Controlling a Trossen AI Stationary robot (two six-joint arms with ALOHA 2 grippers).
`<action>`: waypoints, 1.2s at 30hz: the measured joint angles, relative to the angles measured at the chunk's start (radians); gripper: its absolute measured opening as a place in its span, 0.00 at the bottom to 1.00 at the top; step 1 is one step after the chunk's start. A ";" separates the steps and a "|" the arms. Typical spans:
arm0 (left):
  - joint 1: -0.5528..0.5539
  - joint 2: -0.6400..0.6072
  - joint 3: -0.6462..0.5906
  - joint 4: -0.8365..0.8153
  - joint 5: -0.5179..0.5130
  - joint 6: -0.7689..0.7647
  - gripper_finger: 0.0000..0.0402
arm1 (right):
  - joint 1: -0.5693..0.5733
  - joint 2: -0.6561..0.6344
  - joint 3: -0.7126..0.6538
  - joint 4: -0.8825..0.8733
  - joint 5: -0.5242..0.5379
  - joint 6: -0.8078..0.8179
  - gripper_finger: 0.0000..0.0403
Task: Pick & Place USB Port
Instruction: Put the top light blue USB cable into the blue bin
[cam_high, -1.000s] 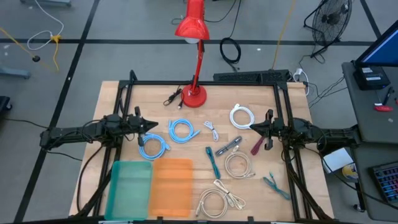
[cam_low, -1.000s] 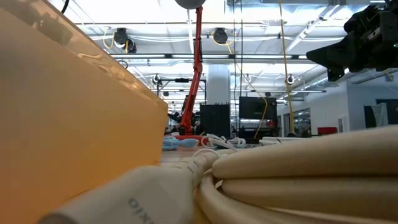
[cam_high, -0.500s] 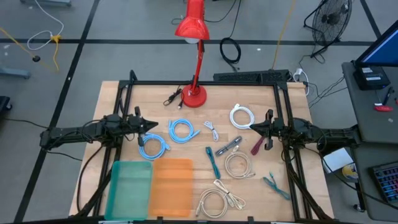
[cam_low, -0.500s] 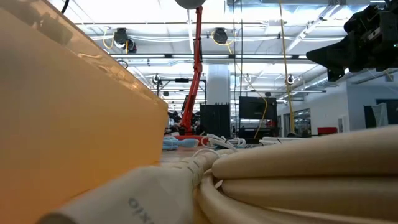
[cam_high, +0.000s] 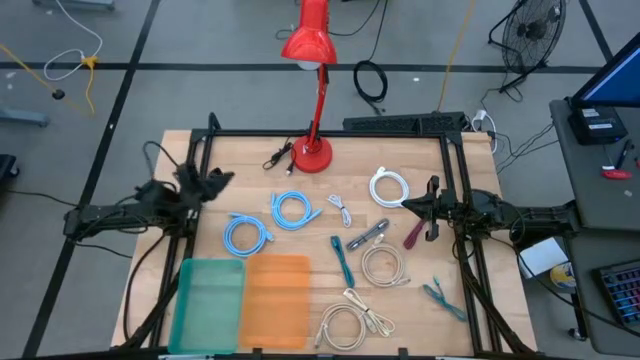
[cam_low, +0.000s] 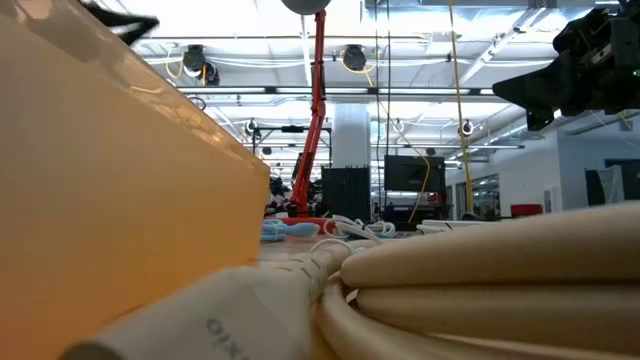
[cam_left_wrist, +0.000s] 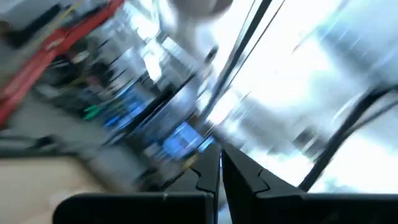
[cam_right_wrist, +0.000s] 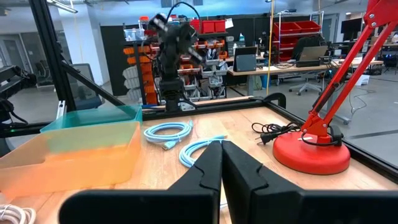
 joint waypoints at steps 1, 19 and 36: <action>0.000 0.000 0.000 0.046 -0.013 -0.032 0.05 | 0.000 0.000 0.000 0.000 0.000 0.000 0.00; 0.006 0.087 0.200 0.136 0.022 -0.078 0.05 | 0.000 0.000 0.000 0.000 0.000 0.000 0.00; 0.090 0.542 0.806 -1.140 0.045 0.241 0.05 | 0.000 0.000 0.000 0.000 0.000 0.000 0.00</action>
